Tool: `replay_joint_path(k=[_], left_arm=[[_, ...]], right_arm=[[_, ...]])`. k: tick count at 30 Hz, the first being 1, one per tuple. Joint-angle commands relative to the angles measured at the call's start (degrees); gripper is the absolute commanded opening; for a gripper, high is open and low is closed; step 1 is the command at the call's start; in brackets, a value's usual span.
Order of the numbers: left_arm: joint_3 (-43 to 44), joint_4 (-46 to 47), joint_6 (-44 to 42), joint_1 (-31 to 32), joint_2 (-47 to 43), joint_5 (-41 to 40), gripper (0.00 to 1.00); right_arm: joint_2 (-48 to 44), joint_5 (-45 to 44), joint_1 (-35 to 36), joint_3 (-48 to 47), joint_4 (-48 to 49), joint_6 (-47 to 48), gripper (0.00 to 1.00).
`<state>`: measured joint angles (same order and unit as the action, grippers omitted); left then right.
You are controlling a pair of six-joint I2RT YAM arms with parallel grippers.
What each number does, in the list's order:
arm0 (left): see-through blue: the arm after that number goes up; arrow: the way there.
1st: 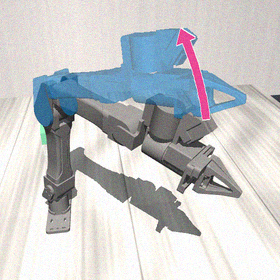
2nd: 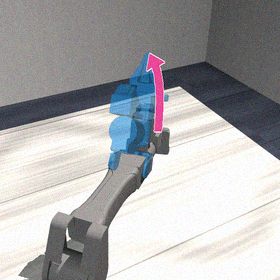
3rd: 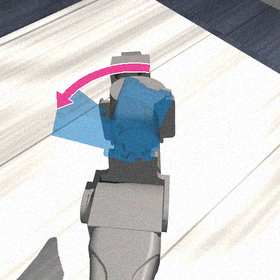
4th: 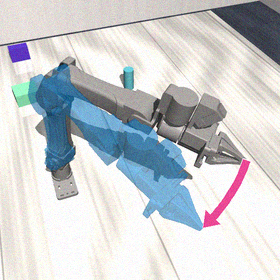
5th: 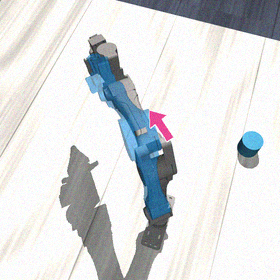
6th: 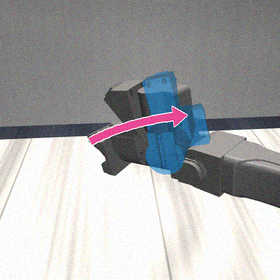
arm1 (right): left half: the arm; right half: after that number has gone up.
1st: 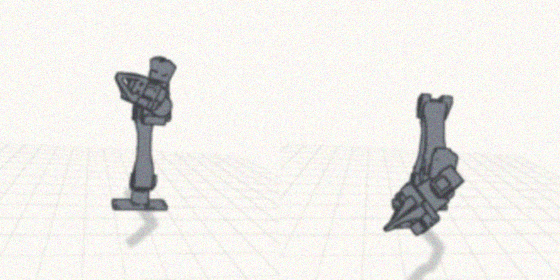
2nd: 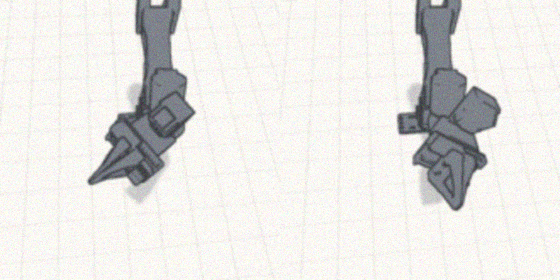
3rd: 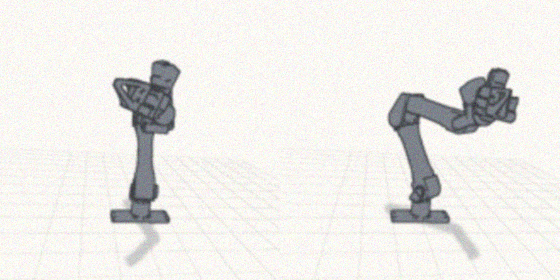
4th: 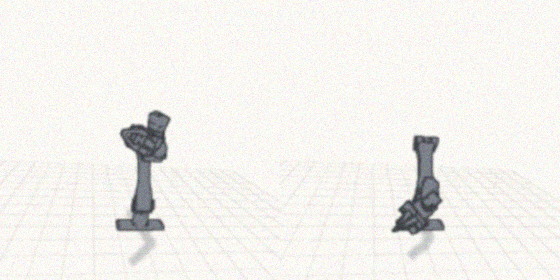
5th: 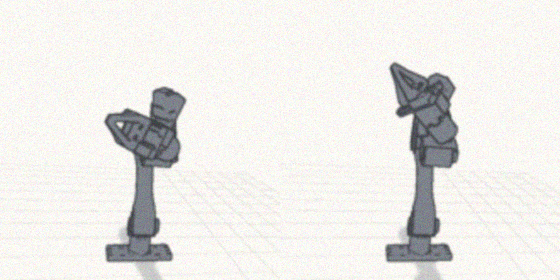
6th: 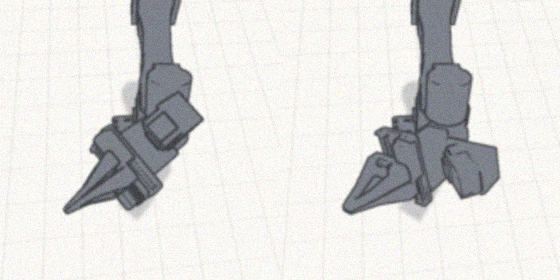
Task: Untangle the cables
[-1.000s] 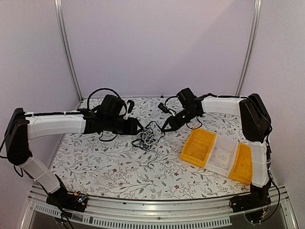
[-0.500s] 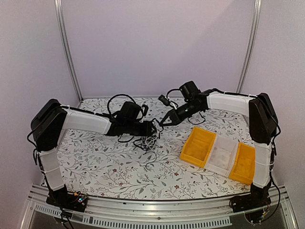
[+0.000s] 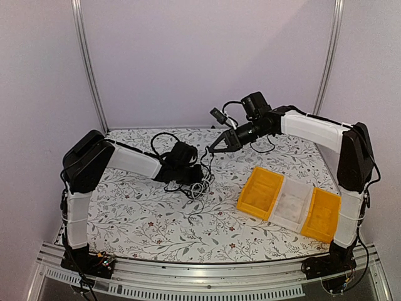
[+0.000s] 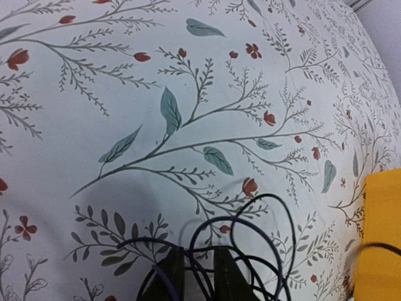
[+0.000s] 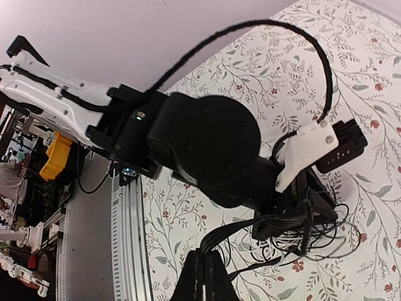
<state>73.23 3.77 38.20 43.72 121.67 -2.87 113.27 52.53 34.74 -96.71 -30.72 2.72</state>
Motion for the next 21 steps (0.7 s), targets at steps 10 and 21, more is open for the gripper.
replay_joint_path(k=[10,21], left_arm=[[-4.0,-3.2,-1.8,0.3,2.3,-1.9,0.26],[-12.0,-6.2,-5.7,-0.1,-15.9,-5.6,0.39]], right_arm=[[-10.2,5.5,-1.3,-27.1,0.5,-6.9,0.0],[-8.2,0.1,-3.0,-22.4,0.4,-4.0,0.0]])
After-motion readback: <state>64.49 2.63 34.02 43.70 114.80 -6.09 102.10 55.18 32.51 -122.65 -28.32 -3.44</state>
